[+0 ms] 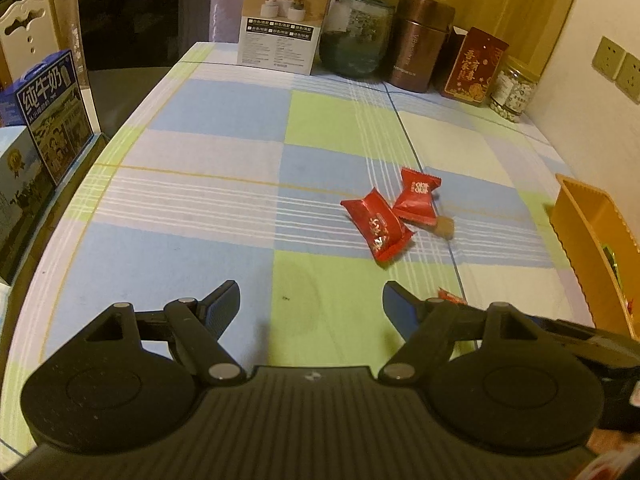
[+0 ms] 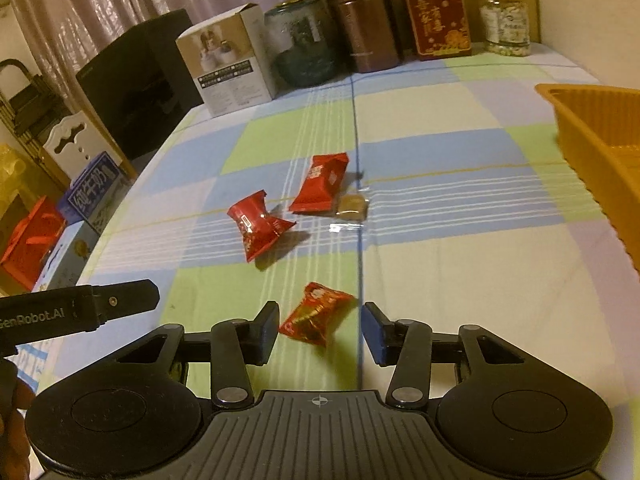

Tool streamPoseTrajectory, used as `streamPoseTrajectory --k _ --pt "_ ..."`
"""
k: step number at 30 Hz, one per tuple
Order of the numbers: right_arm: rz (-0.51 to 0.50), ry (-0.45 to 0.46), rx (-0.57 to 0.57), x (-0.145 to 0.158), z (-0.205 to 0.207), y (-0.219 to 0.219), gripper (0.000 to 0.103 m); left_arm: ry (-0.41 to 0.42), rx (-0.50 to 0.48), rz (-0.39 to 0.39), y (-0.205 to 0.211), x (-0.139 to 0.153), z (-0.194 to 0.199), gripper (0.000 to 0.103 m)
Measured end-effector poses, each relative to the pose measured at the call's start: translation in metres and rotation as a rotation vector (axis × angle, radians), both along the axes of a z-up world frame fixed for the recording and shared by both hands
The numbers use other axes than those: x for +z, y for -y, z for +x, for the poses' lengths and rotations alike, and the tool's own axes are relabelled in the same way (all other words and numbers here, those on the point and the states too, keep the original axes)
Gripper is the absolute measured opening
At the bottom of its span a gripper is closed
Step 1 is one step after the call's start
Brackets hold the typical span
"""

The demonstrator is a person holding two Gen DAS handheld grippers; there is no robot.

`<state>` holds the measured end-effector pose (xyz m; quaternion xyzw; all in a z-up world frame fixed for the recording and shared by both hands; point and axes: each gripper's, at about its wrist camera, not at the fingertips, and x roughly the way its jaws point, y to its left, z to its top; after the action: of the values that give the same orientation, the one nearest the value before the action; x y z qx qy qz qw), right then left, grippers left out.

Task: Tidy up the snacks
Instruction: 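Grasp the large red packet with the left gripper while the right holds its red candy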

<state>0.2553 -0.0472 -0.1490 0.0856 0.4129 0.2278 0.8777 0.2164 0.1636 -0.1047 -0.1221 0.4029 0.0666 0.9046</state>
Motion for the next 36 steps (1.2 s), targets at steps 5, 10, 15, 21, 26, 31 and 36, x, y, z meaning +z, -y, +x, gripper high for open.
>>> streamPoseTrajectory --k 5,10,15,21,26,31,36 --pt "-0.036 -0.003 0.009 -0.009 0.006 -0.015 0.032 -0.006 0.006 -0.011 -0.003 -0.005 0.004 0.076" --pt "-0.089 0.024 0.017 -0.013 0.004 -0.028 0.030 -0.009 0.004 -0.011 -0.004 -0.007 0.003 0.076" --pt "-0.123 0.051 0.038 -0.012 0.001 -0.030 0.021 -0.014 -0.002 -0.017 -0.002 -0.009 0.004 0.076" --pt "-0.100 0.075 -0.026 0.003 0.002 -0.002 0.021 0.006 -0.018 -0.030 0.010 -0.012 0.012 0.076" --pt "-0.088 0.078 -0.093 0.011 0.009 0.025 0.021 0.039 -0.022 -0.034 0.025 -0.013 0.027 0.074" --pt "-0.097 0.075 -0.130 0.009 0.012 0.045 0.021 0.066 -0.016 -0.074 0.037 -0.017 0.045 0.072" --pt "-0.103 0.064 -0.160 0.003 0.012 0.061 0.021 0.088 -0.001 -0.055 0.046 -0.023 0.064 0.068"
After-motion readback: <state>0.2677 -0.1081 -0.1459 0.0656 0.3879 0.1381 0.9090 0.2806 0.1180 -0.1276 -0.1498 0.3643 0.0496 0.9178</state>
